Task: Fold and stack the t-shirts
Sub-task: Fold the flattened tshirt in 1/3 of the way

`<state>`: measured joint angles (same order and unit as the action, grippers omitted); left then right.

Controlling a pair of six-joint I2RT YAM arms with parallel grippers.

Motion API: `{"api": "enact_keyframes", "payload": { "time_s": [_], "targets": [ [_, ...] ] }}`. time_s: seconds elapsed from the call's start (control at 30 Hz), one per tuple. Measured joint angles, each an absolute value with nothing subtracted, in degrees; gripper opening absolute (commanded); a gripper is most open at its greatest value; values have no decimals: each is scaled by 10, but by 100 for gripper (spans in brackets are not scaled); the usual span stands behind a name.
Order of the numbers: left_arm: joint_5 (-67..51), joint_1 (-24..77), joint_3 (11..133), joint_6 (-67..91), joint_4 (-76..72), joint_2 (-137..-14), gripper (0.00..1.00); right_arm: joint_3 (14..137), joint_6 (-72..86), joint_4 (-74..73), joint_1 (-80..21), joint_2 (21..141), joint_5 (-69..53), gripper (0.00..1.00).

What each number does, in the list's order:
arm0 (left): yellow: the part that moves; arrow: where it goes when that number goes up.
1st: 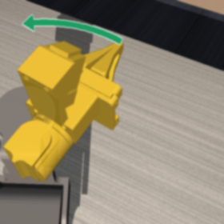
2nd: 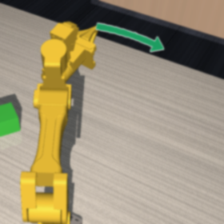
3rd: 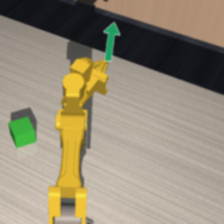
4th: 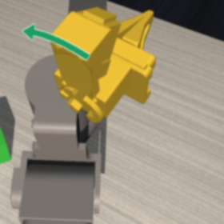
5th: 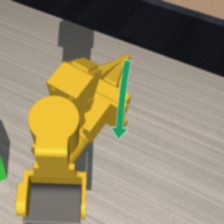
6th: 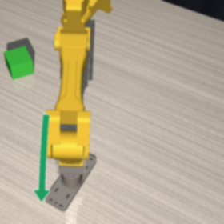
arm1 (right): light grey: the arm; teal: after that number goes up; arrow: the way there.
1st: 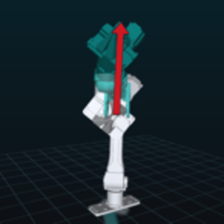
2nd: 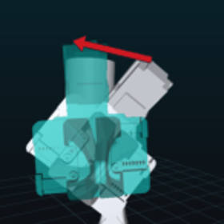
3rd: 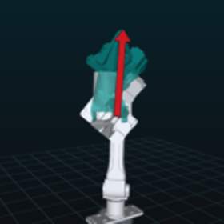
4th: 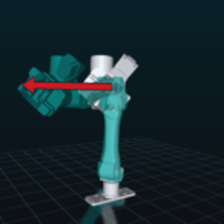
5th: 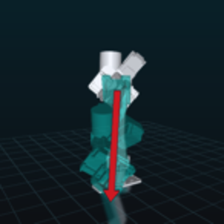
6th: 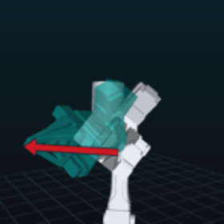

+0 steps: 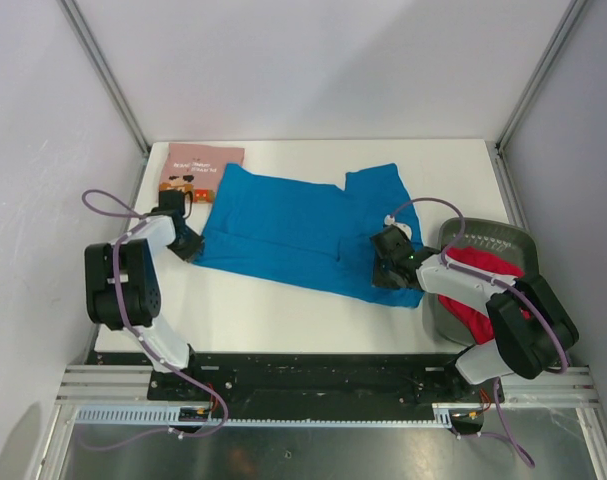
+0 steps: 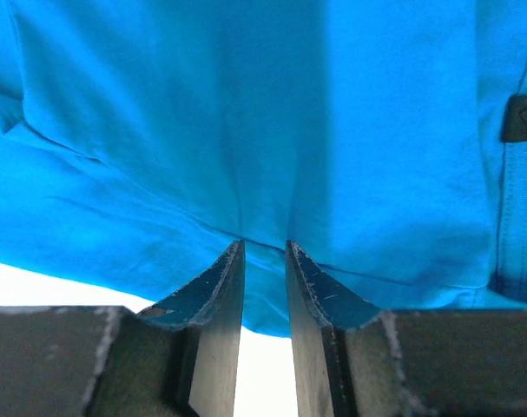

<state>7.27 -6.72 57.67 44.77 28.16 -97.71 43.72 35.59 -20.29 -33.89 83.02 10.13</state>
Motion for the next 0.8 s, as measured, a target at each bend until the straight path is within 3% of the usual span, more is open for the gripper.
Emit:
{"api": "enact_keyframes", "payload": {
  "time_s": [0.13, 0.4, 0.8],
  "targets": [
    [85, -71, 574, 439, 282, -957, 36, 432, 356, -203, -338, 830, 101, 30],
    [105, -81, 542, 435, 283, -868, 37, 431, 356, -205, -335, 830, 101, 30],
    [101, -81, 522, 437, 284, -924, 38, 421, 356, -211, -320, 801, 101, 30]
  ]
}}
